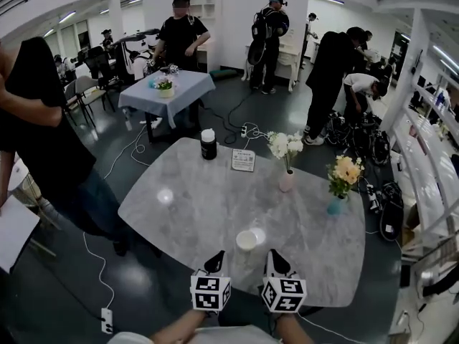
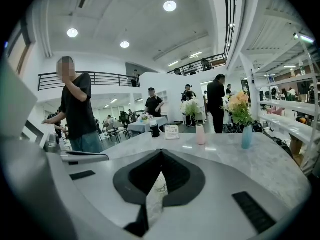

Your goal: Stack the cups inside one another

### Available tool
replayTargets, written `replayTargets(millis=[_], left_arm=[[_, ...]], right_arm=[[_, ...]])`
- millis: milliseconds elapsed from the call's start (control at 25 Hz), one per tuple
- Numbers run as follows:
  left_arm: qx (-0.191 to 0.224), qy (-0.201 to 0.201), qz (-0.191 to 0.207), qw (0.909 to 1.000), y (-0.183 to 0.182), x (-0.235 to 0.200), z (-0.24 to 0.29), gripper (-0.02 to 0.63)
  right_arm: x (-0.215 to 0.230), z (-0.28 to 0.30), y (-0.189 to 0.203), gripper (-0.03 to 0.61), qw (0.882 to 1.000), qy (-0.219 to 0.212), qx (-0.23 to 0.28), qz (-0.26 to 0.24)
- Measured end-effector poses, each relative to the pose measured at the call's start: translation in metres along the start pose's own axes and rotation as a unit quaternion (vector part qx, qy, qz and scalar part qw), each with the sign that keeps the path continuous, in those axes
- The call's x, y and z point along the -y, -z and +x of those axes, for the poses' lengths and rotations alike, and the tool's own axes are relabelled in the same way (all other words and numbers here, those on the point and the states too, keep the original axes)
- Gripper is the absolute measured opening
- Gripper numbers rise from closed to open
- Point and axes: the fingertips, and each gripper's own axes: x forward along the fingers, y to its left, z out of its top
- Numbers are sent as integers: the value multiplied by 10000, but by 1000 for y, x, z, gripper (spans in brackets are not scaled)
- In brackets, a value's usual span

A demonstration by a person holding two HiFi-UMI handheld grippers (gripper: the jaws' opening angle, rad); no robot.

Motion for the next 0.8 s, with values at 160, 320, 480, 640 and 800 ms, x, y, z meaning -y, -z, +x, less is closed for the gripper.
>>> replayTargets(millis=[160,320,480,640,800], left_arm=[[-8,30,17,10000,2,4,0,-3],[0,31,23,10000,3,3,-2,-3],[-31,27,13,10000,4,1,-1,-3],[-42,6,-3,10000,3,-4,0,-3],[-55,-26,-25,10000,4,-11,-1,-3]], right_arm=[[4,-3,3,6,10000,41,-27,10],[1,-4,3,6,10000,28,-7,22],[-3,-1,2,6,10000,-2,-14,16],[-6,3,3,6,10000,-14,-47,14],[-11,5,3,6,10000,-29,-73,13]])
